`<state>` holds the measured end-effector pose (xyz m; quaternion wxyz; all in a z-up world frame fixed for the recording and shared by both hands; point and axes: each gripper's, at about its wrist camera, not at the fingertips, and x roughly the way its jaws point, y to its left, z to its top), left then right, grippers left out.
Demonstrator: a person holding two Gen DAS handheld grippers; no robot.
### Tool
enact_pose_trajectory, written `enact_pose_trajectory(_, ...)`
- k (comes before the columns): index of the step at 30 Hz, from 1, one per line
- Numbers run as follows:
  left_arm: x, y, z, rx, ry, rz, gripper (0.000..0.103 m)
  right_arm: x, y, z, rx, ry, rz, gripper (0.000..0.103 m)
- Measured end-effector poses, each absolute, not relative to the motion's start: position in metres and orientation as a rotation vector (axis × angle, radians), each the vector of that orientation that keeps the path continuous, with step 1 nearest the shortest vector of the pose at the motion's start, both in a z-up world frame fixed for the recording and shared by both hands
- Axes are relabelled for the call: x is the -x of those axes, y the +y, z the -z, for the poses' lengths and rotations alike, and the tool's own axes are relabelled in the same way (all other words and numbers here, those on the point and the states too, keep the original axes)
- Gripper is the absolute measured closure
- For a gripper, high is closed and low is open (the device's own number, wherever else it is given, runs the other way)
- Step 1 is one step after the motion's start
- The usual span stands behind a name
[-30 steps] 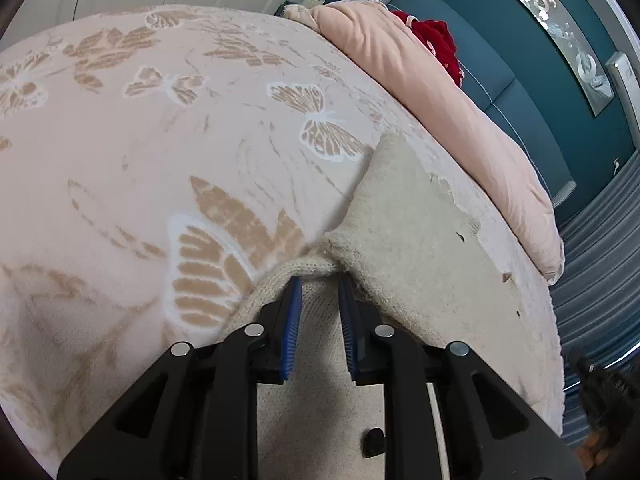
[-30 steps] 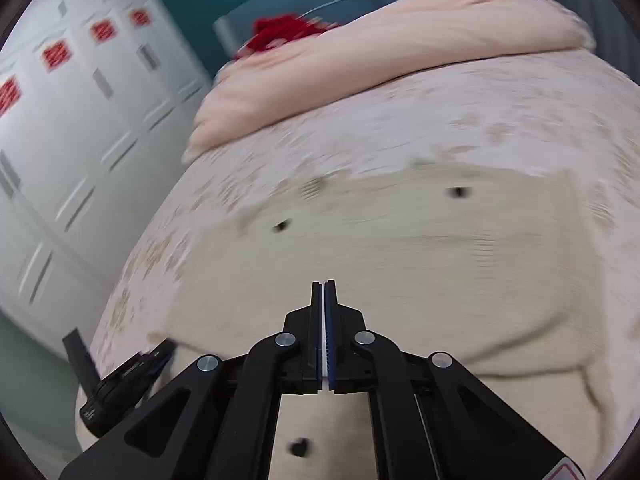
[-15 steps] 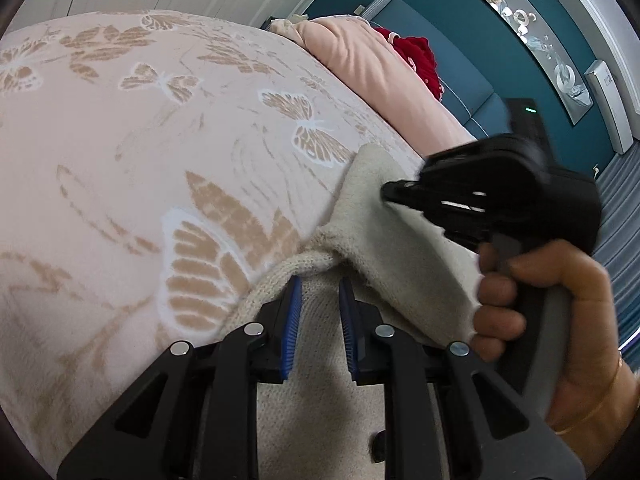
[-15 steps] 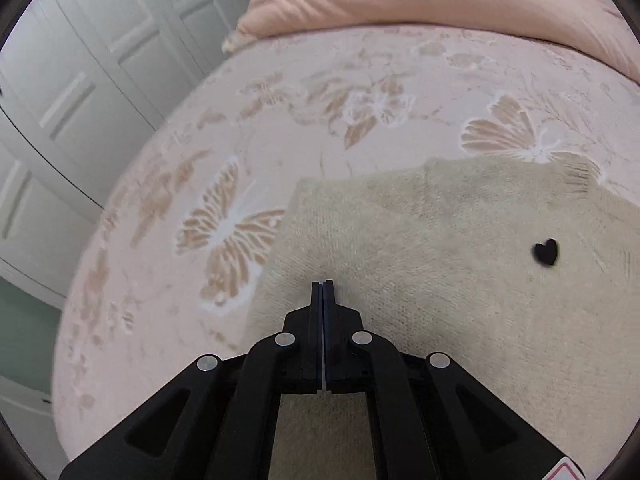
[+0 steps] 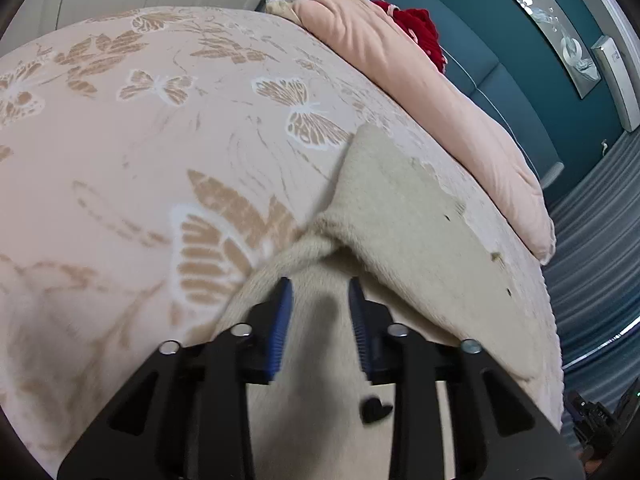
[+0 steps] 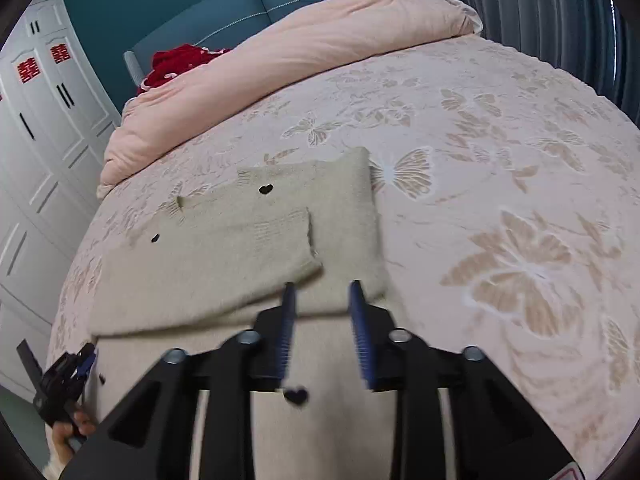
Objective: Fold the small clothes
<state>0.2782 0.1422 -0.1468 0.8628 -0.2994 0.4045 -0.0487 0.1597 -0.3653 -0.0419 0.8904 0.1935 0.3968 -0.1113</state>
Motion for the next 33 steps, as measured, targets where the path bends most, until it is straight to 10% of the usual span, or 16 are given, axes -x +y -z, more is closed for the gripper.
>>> enact_pose_trajectory(4, -0.201, 0.173, 0.127, 0.609, 0.935, 0.081, 0.012, -0.061, -0.367, 0.054, -0.391, 0.912, 0.244, 0.032)
enact_pose_trajectory(21, -0.111, 0.153, 0.143, 0.767, 1.07, 0.167, 0.005, 0.0, -0.304, 0.128, -0.794, 0.931, 0.102, 0.026)
enact_pose_trajectory(22, -0.114, 0.152, 0.142, 0.778, 1.07, 0.162, 0.012, -0.003, -0.304, 0.127, -0.814, 0.927, 0.102, 0.043)
enact_pose_trajectory(23, -0.115, 0.151, 0.141, 0.785, 1.078, 0.164, 0.041, -0.005, -0.306, 0.128, -0.832, 0.935, 0.101, 0.08)
enact_pose_trajectory(25, -0.123, 0.149, 0.144, 0.79, 1.166, 0.156, 0.091, -0.01, -0.31, 0.13, -0.875, 0.968, 0.092, 0.092)
enact_pose_trajectory(33, -0.087, 0.159, 0.07, 0.744, 1.061, 0.206, 0.098, 0.026, -0.309, 0.052, -0.773, 0.876, 0.014, 0.095)
